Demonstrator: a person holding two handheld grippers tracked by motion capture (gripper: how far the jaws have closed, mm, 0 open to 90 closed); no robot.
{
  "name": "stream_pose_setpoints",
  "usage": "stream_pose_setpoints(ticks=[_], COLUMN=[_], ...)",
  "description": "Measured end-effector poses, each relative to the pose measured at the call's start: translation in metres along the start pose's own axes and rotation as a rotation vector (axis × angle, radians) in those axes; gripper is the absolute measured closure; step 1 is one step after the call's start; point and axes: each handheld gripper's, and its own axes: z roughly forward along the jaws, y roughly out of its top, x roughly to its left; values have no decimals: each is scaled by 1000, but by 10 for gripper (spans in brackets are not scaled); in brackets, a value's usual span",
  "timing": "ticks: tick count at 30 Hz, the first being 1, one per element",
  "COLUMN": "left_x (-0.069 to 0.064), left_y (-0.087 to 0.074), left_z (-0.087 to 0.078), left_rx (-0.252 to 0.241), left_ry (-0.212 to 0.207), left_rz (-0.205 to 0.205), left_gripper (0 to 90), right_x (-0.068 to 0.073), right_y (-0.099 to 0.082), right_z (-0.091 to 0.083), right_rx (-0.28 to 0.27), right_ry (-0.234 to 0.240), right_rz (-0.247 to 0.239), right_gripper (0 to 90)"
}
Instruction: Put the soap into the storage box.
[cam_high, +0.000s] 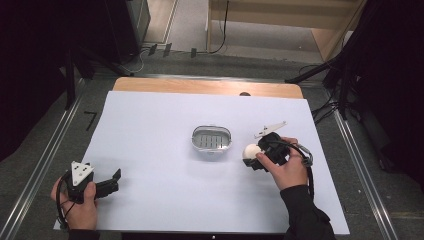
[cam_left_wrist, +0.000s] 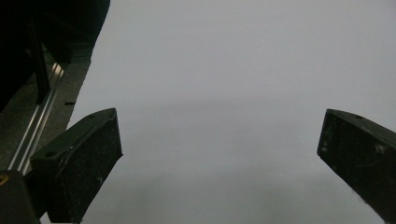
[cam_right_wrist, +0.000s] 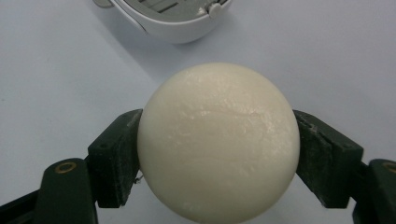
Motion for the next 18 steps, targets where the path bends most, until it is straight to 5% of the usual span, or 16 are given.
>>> stream_pose_setpoints(ticks=[18], left_x=[0], left_y=[0], left_z=[0], left_rx=[0], left_ry=[-2], left_rz=[1], left_gripper=[2], right_x=[9], right_y=[26], right_z=[3], right_rx=[1], right_ry=[18], right_rz=[-32], right_gripper=[235])
